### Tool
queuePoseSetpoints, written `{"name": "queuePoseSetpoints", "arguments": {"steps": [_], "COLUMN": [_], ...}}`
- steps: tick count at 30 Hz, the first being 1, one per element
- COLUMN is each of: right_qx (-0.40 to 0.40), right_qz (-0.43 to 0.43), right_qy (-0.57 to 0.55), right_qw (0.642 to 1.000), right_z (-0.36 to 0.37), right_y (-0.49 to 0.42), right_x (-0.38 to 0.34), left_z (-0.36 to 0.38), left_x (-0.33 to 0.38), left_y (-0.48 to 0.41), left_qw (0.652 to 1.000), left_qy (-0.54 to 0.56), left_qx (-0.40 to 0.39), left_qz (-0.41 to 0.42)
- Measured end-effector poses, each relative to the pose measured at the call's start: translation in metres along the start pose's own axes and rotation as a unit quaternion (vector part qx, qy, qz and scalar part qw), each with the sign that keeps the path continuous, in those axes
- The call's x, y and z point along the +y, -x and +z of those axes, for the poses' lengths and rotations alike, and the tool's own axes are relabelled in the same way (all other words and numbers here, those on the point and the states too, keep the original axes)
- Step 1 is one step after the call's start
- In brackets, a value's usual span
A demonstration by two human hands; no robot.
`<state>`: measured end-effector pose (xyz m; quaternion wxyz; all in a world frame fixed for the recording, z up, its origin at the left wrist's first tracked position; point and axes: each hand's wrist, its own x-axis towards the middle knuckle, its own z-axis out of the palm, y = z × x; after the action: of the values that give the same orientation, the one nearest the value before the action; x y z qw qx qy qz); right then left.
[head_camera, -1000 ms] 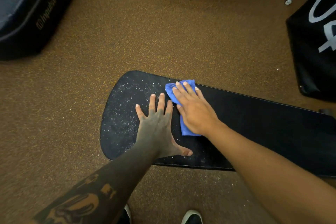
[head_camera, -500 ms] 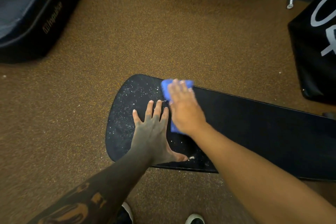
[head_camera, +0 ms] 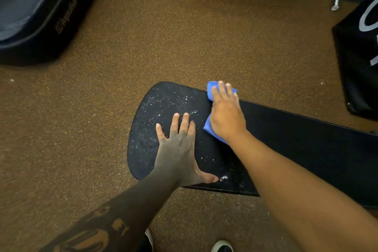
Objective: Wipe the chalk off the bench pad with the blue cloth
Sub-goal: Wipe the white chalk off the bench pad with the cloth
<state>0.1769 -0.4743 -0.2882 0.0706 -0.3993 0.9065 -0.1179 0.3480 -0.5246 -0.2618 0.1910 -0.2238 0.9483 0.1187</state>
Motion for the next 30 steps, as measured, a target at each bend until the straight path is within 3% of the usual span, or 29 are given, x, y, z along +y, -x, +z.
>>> {"name": "queuePoseSetpoints", "arguments": {"steps": [1, 5, 9, 13, 17, 21, 23, 25, 26, 30], "right_qx": [0.009, -0.061, -0.004, -0.064, -0.013, -0.078, -0.062, -0.031, -0.023, -0.073], "right_qz": [0.009, -0.156, -0.019, -0.18, -0.039, -0.186, -0.132, -0.058, -0.062, -0.172], "right_qy": [-0.006, -0.004, -0.018, -0.002, 0.012, 0.013, 0.011, 0.006, 0.0, 0.015], "right_qw": [1.0, 0.986, 1.0, 0.982, 0.999, 0.979, 0.989, 0.998, 0.998, 0.982], "right_z": [0.0, 0.006, 0.002, 0.006, 0.001, 0.006, 0.003, 0.002, 0.003, 0.004], "right_y": [0.0, 0.013, 0.0, 0.013, -0.002, 0.009, -0.001, -0.004, -0.001, 0.027], "right_x": [-0.004, -0.022, -0.017, -0.023, -0.006, -0.016, -0.007, -0.01, -0.018, -0.034], "left_z": [0.0, 0.0, 0.001, 0.002, 0.001, 0.0, 0.0, -0.003, -0.005, -0.006], "left_x": [0.0, -0.001, -0.001, -0.002, -0.001, -0.006, -0.013, -0.026, -0.035, -0.069], "left_y": [0.0, -0.001, 0.0, 0.0, 0.0, 0.001, 0.002, 0.001, -0.002, -0.013], "left_qw": [1.0, 1.0, 1.0, 1.0, 1.0, 1.0, 1.0, 0.997, 0.994, 0.976], "left_qy": [0.0, 0.004, 0.001, 0.001, -0.005, -0.008, -0.002, 0.014, 0.02, 0.091], "left_qx": [-0.002, 0.0, -0.005, -0.004, -0.003, 0.006, 0.026, 0.075, 0.102, 0.117], "left_qz": [0.0, 0.003, 0.005, 0.005, 0.003, 0.009, 0.006, -0.016, -0.039, -0.158]}}
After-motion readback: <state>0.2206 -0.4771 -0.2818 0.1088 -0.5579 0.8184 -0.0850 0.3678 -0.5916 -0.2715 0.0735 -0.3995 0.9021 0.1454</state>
